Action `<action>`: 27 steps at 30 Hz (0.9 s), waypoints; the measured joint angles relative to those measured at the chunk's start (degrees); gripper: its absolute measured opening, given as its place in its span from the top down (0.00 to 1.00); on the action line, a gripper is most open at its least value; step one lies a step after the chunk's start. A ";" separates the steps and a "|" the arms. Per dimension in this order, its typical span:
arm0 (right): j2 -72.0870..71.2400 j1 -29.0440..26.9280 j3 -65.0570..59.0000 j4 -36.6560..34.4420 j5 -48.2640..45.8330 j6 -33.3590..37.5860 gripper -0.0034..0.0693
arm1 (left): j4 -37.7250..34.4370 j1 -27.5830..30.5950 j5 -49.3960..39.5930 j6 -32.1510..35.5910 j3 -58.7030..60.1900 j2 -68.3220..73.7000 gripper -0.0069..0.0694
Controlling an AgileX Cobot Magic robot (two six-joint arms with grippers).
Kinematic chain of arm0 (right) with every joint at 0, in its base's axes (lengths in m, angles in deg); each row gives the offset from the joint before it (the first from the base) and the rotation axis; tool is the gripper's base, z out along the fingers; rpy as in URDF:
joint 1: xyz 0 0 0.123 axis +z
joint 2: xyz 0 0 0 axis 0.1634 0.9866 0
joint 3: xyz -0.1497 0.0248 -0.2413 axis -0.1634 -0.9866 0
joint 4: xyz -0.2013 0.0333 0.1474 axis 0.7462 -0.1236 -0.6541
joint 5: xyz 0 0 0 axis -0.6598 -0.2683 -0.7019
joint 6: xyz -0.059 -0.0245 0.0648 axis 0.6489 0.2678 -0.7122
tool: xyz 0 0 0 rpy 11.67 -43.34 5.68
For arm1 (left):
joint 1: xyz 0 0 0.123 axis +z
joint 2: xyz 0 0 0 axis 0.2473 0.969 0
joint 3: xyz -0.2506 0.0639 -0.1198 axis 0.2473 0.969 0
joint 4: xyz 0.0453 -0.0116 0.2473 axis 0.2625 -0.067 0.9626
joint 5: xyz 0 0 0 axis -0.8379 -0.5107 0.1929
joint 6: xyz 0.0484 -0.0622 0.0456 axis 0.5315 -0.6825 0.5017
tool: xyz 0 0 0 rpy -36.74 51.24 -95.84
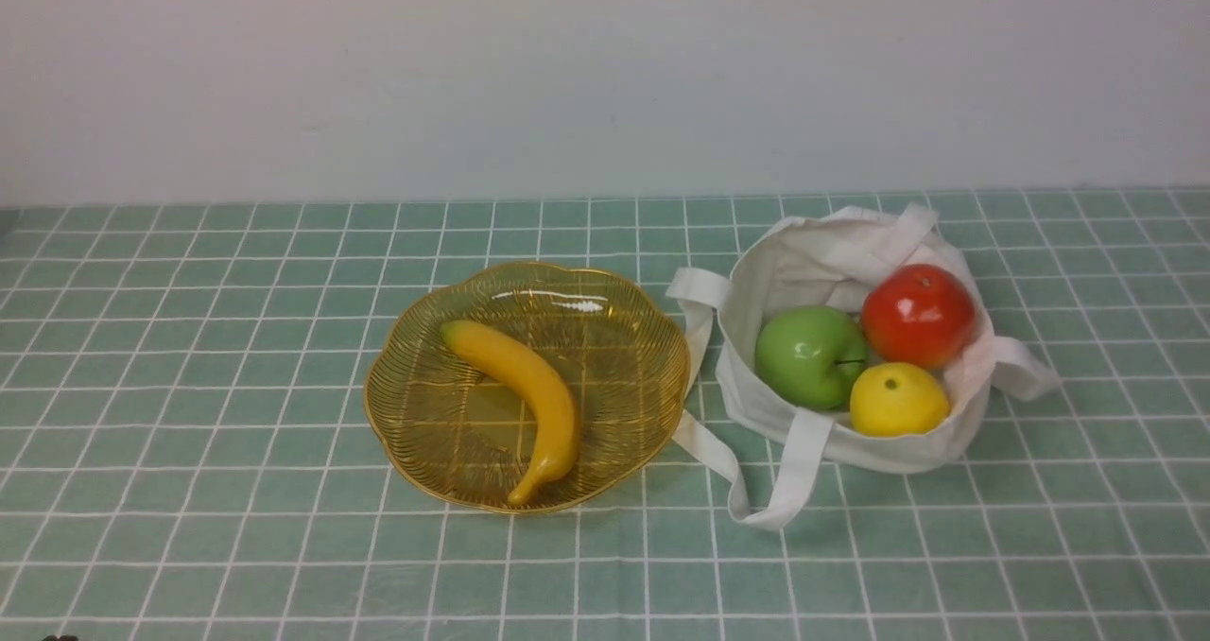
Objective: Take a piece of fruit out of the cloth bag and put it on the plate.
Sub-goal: Use the right arm to grab a lemon from the bag
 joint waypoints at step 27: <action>49.80 0.12 42.52 21.66 -29.03 20.70 0.96 | 0.00 0.00 0.00 0.00 0.00 0.00 0.92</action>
